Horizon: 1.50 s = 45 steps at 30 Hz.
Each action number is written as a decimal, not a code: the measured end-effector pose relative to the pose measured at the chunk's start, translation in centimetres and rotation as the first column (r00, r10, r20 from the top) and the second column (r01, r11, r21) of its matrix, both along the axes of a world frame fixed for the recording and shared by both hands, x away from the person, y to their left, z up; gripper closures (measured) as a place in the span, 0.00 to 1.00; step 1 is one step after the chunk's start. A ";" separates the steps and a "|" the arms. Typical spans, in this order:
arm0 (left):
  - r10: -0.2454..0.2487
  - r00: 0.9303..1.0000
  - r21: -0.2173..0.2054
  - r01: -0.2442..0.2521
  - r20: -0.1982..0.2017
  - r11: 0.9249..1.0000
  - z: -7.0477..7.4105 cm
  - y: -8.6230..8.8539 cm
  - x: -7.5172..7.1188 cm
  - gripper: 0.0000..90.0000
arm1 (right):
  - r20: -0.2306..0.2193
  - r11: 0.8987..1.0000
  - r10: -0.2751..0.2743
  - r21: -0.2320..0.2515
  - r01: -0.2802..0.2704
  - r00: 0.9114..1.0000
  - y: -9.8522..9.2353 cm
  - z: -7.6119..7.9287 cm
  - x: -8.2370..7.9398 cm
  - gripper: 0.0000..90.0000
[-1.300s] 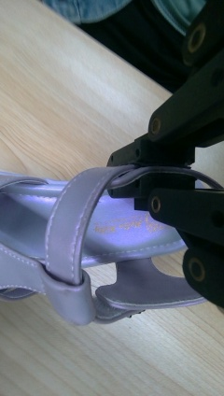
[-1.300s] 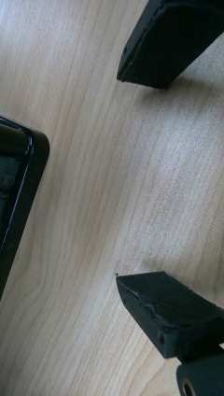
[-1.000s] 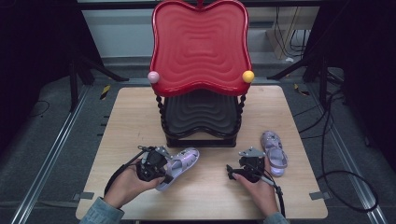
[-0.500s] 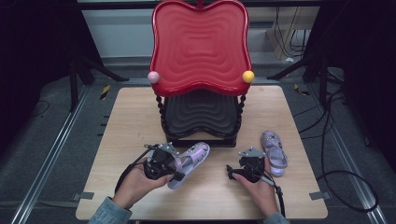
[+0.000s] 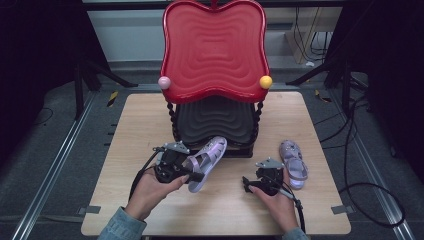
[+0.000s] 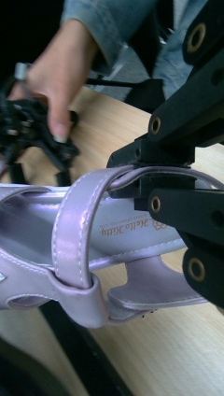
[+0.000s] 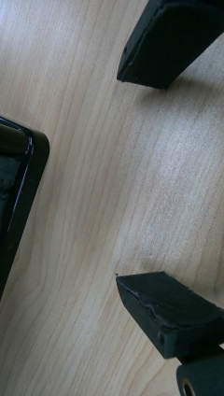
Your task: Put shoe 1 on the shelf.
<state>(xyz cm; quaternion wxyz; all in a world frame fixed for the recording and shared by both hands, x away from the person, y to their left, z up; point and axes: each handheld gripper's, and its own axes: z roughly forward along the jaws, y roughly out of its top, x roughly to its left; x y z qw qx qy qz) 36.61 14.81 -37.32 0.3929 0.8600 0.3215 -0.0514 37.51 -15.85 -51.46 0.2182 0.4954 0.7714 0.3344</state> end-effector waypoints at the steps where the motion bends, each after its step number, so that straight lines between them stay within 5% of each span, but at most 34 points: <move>1: 0.000 1.000 0.000 0.000 0.000 1.000 0.0 0.0 0.0 0.96 | 0.000 1.000 0.000 0.000 0.000 1.000 0.0 0.0 0.0 0.05; 11: 0.105 0.994 -0.120 -0.101 0.033 0.988 1.1 -0.7 1.3 0.96 | 0.000 1.000 0.001 -0.001 -0.001 1.000 0.0 0.0 0.0 0.05; 18: 0.201 0.978 -0.199 -0.186 0.058 0.962 1.3 -0.9 2.3 0.96 | 0.001 1.000 0.002 -0.004 -0.002 1.000 0.0 0.0 0.0 0.05; 21: 0.216 0.974 -0.210 -0.199 0.062 0.957 1.3 -1.1 2.5 0.96 | 0.001 1.000 0.002 -0.005 -0.002 1.000 0.0 0.0 0.0 0.05; 25: 0.261 0.962 -0.254 -0.234 0.077 0.939 1.3 -1.5 3.2 0.96 | 0.001 1.000 0.002 -0.005 -0.002 1.000 0.0 0.0 0.0 0.04; 31: 0.294 0.951 -0.294 -0.254 0.101 0.921 1.1 -2.1 3.4 0.96 | 0.002 1.000 0.002 -0.005 -0.002 1.000 0.0 0.0 0.0 0.05; 38: 0.304 0.947 -0.353 -0.250 0.105 0.902 1.2 -3.1 3.3 0.96 | 0.001 1.000 0.003 -0.005 -0.003 1.000 0.0 0.0 0.0 0.04; 40: 0.319 0.941 -0.377 -0.258 0.109 0.890 1.2 -3.6 3.3 0.96 | 0.001 1.000 0.004 -0.005 -0.004 1.000 0.0 0.0 0.0 0.04; 42: 0.326 0.939 -0.380 -0.263 0.109 0.887 1.1 -3.6 3.4 0.96 | 0.001 1.000 0.003 -0.005 -0.003 1.000 0.0 0.0 0.0 0.04; 43: 0.344 0.933 -0.387 -0.280 0.108 0.879 1.1 -3.8 3.6 0.96 | 0.001 1.000 0.003 -0.005 -0.003 1.000 0.0 0.0 0.0 0.04; 45: 0.356 0.927 -0.388 -0.287 0.119 0.876 1.1 -3.9 3.7 0.96 | 0.001 1.000 0.004 -0.005 -0.004 1.000 0.0 0.0 0.0 0.04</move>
